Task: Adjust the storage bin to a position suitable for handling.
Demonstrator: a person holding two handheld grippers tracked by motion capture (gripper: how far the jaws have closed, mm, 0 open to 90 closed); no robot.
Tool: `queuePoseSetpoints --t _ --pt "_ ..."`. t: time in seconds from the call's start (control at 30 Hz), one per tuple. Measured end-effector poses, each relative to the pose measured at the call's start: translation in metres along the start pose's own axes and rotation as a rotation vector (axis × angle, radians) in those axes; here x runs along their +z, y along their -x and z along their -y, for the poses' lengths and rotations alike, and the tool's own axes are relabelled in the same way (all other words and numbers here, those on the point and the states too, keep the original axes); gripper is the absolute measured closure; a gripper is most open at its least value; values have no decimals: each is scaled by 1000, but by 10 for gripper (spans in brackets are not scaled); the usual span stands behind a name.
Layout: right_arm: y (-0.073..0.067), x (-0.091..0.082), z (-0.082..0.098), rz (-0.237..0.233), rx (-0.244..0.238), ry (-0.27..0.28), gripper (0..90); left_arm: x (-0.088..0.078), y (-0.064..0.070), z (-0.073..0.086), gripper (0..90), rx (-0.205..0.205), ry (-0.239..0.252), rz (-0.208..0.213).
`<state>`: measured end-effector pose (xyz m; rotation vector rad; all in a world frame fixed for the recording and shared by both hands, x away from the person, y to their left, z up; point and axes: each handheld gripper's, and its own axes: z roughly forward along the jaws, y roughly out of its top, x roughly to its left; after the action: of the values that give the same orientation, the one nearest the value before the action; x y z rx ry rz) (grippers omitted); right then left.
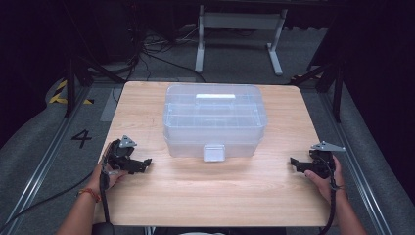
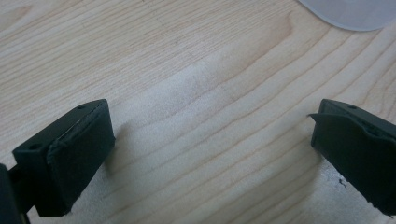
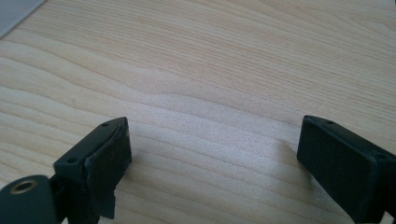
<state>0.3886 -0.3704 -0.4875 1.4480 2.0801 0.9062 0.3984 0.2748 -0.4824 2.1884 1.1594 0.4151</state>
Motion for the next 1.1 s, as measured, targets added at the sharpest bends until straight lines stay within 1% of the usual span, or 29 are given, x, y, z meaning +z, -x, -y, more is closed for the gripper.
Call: queuePoseSetpoints --t 0.13,0.17,0.2,0.23,0.27,0.3,0.33,0.37,0.43,0.5,0.53,0.57,0.6,0.67,0.7,0.73,0.77,0.8,0.83,0.87,0.93,0.97,1.0,1.1 --pt "0 0 0 2 -1 -1 95 0 0 1 2 -1 5 -5" --pt "0 0 0 3 0 -2 94 -1 0 2 3 1 0 1" --pt "0 0 0 5 2 -2 93 -1 1 3 3 -1 11 -2" --pt "0 0 0 5 2 -2 93 -3 1 4 3 7 12 -7" --pt "0 0 0 6 3 -3 93 -4 1 5 4 9 11 0" --pt "0 0 -1 7 3 -3 93 -6 1 7 4 16 -2 4" --pt "0 0 -1 7 3 -3 93 -7 3 9 4 14 3 9" --pt "0 0 0 7 4 -3 93 -9 3 10 5 24 4 6" --pt "-1 0 0 12 8 -2 94 -10 4 12 5 30 6 15" --pt "-1 0 0 12 6 1 99 -11 5 13 5 23 9 9" --pt "-1 -1 0 8 2 2 106 -11 6 14 5 20 11 5" --pt "-1 -1 0 3 -2 1 117 -12 7 14 5 19 5 13" --pt "0 -2 0 -3 -9 -2 147 -11 7 14 5 19 10 13" --pt "-1 -4 0 -7 -23 -5 171 -12 6 14 5 27 8 16" --pt "-1 -4 -1 -2 -36 -3 192 -12 6 14 5 33 8 18" --pt "-1 -5 -1 1 -49 5 218 -12 6 14 5 34 7 20" --pt "-2 -6 -1 -6 -49 17 226 -12 6 14 5 38 6 26" --pt "-2 -8 -3 -17 -52 30 235 -12 6 15 7 39 10 18" --pt "-2 -10 -4 -28 -54 47 248 -13 6 15 9 40 5 23" --pt "-4 -11 -5 -34 -64 62 252 -13 6 15 11 43 5 23" --pt "-8 -15 -9 -45 -86 85 273 -13 6 15 12 42 3 23" --pt "-10 -16 -12 -52 -90 93 274 -13 6 15 12 40 5 23" --pt "-14 -19 -17 -61 -98 112 277 -13 6 15 12 48 4 21" --pt "-21 -27 -26 -75 -117 148 276 -13 6 15 12 42 4 22"
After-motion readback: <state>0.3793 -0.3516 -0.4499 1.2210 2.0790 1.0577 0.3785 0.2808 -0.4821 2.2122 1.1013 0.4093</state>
